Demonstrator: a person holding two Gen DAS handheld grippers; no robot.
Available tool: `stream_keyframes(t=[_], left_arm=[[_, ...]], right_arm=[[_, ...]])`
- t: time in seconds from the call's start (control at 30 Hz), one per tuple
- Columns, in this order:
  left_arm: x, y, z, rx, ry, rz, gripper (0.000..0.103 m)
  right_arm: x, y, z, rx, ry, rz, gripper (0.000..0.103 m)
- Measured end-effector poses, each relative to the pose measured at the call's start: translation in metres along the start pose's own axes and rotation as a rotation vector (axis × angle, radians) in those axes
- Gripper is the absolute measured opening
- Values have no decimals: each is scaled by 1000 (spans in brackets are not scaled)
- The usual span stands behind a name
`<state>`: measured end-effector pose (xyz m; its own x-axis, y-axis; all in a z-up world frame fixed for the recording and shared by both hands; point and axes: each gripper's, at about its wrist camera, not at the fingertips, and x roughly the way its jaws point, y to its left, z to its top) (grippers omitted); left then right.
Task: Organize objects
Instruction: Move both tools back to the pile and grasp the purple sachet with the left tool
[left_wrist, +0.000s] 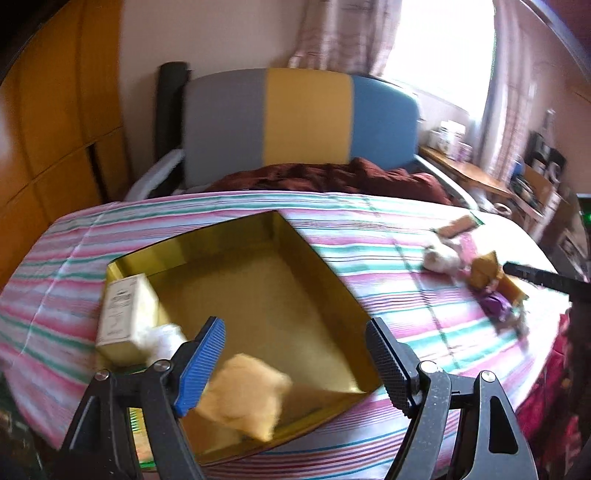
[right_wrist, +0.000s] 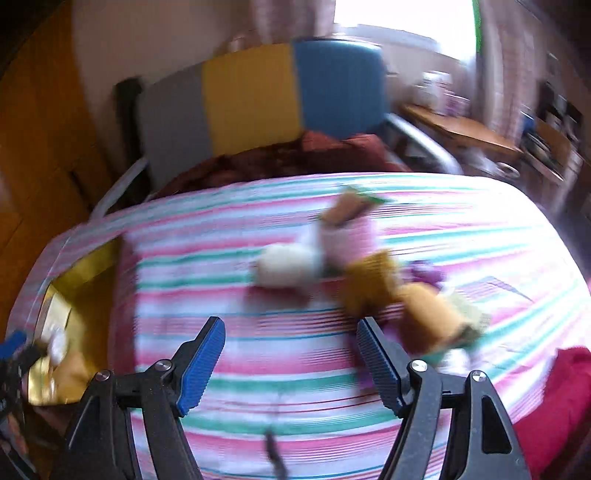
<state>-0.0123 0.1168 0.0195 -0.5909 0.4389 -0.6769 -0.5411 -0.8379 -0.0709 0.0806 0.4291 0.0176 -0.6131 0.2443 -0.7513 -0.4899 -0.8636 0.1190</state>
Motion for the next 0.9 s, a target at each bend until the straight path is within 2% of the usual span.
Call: stream_keyframes(t=[0.17, 0.33, 0.43, 0.47, 0.6, 0.77, 0.9], left_arm=[[17, -45, 9, 79, 51, -101, 81], [38, -96, 14, 188, 100, -178, 81], [55, -124, 14, 228, 148, -250, 81], [61, -131, 15, 230, 166, -270, 81], [90, -167, 19, 226, 243, -354, 79], [125, -210, 24, 218, 327, -406, 73], [145, -240, 27, 203, 374, -433, 72]], right_arm=[[-12, -80, 7, 212, -40, -60, 79], [-12, -136, -4, 397, -43, -46, 80], [-9, -150, -10, 453, -29, -8, 82], [-6, -156, -13, 488, -23, 33, 82], [-4, -167, -17, 561, -42, 95, 82], [-1, -172, -19, 591, -50, 149, 82], [-2, -171, -19, 584, -49, 175, 82]])
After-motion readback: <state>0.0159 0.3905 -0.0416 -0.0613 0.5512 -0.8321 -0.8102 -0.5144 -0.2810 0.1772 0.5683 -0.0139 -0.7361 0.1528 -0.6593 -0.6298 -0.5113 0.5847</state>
